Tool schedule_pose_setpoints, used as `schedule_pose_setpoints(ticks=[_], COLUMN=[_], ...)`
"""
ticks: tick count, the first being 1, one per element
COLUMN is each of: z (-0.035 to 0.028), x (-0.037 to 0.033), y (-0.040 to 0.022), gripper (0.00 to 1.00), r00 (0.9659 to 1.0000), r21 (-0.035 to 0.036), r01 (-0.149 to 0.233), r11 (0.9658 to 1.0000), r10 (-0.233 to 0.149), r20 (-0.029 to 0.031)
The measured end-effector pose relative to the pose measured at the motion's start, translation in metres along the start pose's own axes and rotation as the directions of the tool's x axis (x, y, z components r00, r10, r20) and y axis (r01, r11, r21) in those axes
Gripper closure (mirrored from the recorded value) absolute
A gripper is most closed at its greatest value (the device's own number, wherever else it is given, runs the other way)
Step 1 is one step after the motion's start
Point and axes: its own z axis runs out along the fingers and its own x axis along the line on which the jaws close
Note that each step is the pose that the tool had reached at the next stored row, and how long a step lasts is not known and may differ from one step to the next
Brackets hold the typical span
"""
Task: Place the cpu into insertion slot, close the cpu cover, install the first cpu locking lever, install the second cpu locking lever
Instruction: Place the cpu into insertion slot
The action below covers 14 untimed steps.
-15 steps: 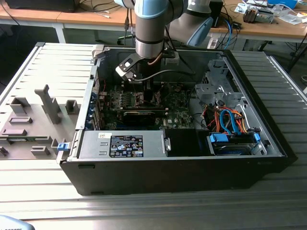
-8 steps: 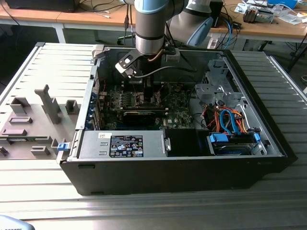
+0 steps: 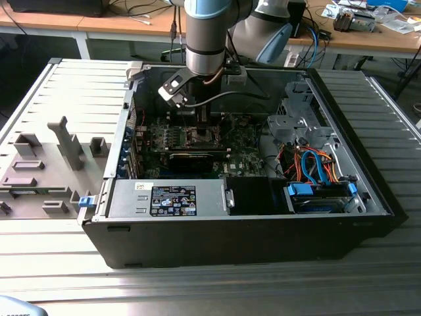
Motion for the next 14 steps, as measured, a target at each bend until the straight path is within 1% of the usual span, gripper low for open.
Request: schedule_pose_setpoints(ticks=[1, 8, 14], z=[0.0000, -0.0013, -0.0047], x=[0.0000, 0.0000, -0.0001], y=[0.0000, 0.0003, 0.0015], gripper=[0.89, 0.89, 0.89], r00=[1.0000, 1.0000, 1.0000], r21=[-0.0001, 0.0000, 0.0006], r01=[0.001, 0.004, 0.004], r11=[1.0000, 1.0000, 1.0000], r10=[-0.001, -0.004, -0.004], r20=[-0.0005, -0.0008, -0.0009])
